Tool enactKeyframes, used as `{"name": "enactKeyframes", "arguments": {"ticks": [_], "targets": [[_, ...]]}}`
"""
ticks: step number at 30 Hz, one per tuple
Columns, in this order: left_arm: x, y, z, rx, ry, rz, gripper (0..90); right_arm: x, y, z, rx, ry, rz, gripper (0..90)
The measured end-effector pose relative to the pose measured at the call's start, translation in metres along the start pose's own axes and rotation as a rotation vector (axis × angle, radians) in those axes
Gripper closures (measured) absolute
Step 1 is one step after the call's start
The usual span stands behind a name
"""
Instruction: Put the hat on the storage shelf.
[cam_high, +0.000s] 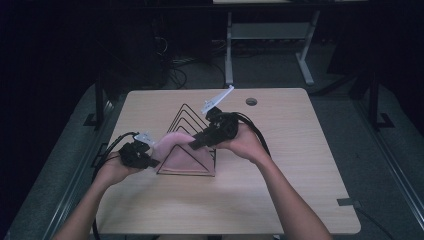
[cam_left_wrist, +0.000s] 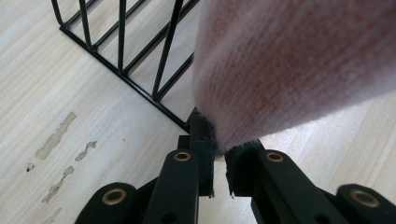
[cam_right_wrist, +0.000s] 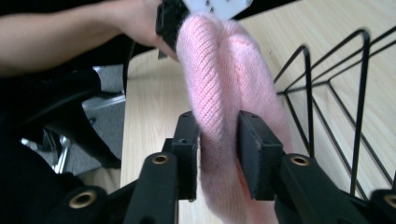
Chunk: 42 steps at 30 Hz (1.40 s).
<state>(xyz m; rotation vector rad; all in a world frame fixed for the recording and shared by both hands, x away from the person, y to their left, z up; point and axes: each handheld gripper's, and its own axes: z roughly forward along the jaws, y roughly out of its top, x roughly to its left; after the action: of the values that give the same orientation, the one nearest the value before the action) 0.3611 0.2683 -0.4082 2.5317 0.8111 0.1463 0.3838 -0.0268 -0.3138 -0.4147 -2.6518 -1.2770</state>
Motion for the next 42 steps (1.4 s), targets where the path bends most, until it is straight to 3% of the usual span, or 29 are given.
{"name": "enactKeyframes", "arguments": {"ticks": [3,7,10,17,25,30,38,42], "targets": [[0.001,0.000,0.002,0.019,0.010,0.001,83.0,0.002,-0.003,0.002,0.021,-0.002,-0.013,68.6],[0.002,0.000,0.004,0.023,0.012,-0.004,82.8,0.002,-0.007,0.004,0.021,0.011,-0.020,81.4],[0.003,0.000,0.005,0.035,0.012,0.008,82.7,0.003,-0.008,0.007,0.028,0.010,-0.027,83.6],[0.003,0.000,0.008,0.054,0.010,0.018,82.8,-0.001,-0.011,0.006,0.021,0.019,-0.007,84.4],[0.004,-0.005,0.008,0.025,-0.003,-0.005,80.9,-0.002,-0.013,0.004,0.007,0.021,0.001,83.3],[0.004,-0.007,0.005,0.011,-0.006,-0.022,75.6,-0.001,-0.014,0.002,-0.008,0.000,0.008,73.4],[0.004,-0.007,0.000,0.003,-0.025,-0.025,72.4,-0.002,-0.018,-0.002,-0.021,0.007,0.009,75.7],[0.002,-0.008,0.000,0.003,-0.036,-0.015,83.2,0.000,-0.018,-0.002,-0.013,0.010,0.005,82.3]]}}
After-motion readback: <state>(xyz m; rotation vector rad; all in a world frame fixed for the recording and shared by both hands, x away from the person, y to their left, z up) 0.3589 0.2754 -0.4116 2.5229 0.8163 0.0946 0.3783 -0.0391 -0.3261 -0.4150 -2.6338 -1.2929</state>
